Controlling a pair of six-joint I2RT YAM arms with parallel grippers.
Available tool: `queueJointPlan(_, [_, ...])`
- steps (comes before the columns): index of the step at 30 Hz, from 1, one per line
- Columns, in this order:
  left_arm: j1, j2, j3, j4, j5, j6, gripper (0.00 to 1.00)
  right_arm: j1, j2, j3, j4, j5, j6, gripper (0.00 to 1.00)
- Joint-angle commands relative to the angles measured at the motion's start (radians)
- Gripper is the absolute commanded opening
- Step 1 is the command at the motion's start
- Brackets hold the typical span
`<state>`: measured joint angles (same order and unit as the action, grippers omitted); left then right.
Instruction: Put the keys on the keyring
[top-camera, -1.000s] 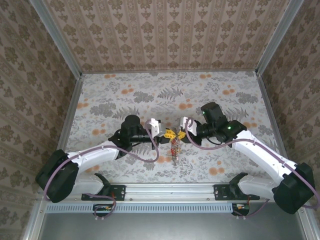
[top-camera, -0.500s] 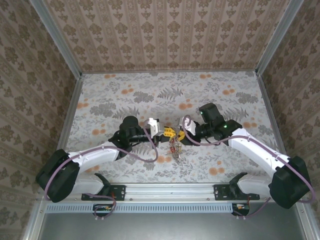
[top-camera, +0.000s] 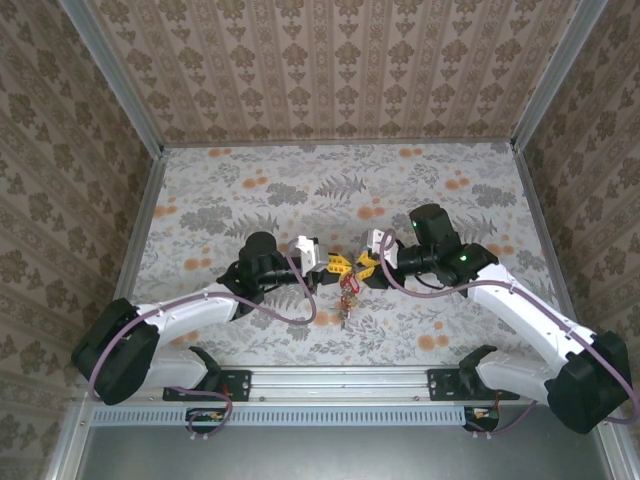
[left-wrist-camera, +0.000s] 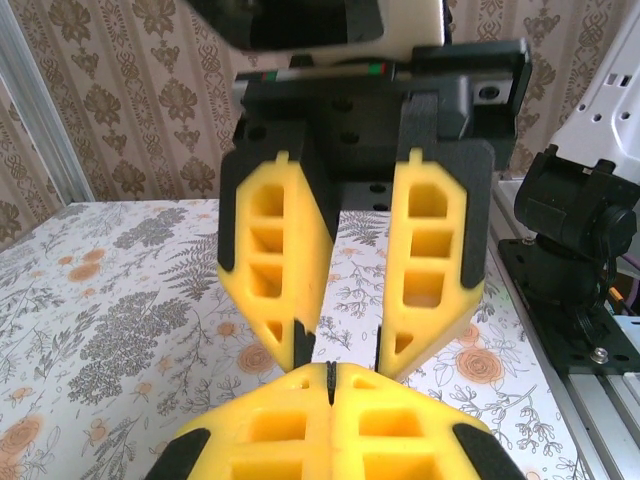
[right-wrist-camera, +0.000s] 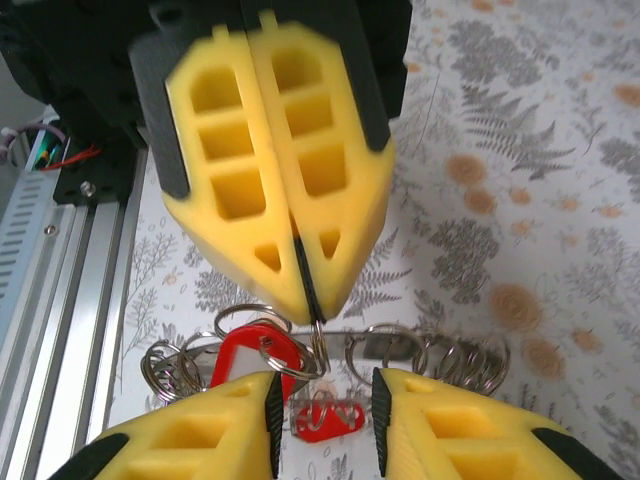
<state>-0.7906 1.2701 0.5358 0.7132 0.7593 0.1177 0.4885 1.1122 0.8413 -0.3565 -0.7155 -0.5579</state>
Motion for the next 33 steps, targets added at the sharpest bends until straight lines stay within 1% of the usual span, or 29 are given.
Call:
queueJointPlan(1, [-0.001,-0.007,0.036,0.08,0.013,-0.009,0.0,-0.004,-0.01,-0.001,0.02,-0.035,0.01,0.34])
queueJointPlan(5, [0.002,0.03,0.071,0.086,0.041,-0.004,0.0,-0.004,-0.003,-0.013,0.02,-0.032,0.005,0.36])
queueJointPlan(8, [-0.001,0.052,0.06,0.148,0.042,-0.03,0.0,-0.002,-0.019,-0.045,0.051,-0.002,0.023,0.36])
queueJointPlan(12, [-0.01,0.06,0.026,0.233,0.012,-0.068,0.0,-0.002,-0.046,-0.072,0.077,0.021,0.05,0.35])
queueJointPlan(17, [-0.012,0.06,0.026,0.231,0.016,-0.063,0.0,-0.005,-0.068,-0.082,0.041,0.05,0.04,0.37])
queueJointPlan(20, [-0.011,0.056,0.029,0.223,0.018,-0.059,0.0,-0.022,-0.112,-0.098,0.043,0.077,0.04,0.39])
queueJointPlan(23, [-0.011,0.059,0.027,0.223,0.019,-0.064,0.0,-0.046,-0.15,-0.093,0.038,0.063,0.044,0.4])
queueJointPlan(27, [-0.012,0.057,0.023,0.226,0.014,-0.064,0.0,-0.062,-0.151,-0.064,0.033,0.017,0.053,0.37])
queueJointPlan(31, [-0.013,0.055,0.024,0.227,0.009,-0.064,0.0,-0.06,-0.082,-0.015,0.023,-0.036,0.044,0.29])
queueJointPlan(33, [-0.012,0.055,0.023,0.227,0.009,-0.066,0.0,-0.056,-0.053,0.0,0.03,-0.044,0.041,0.29])
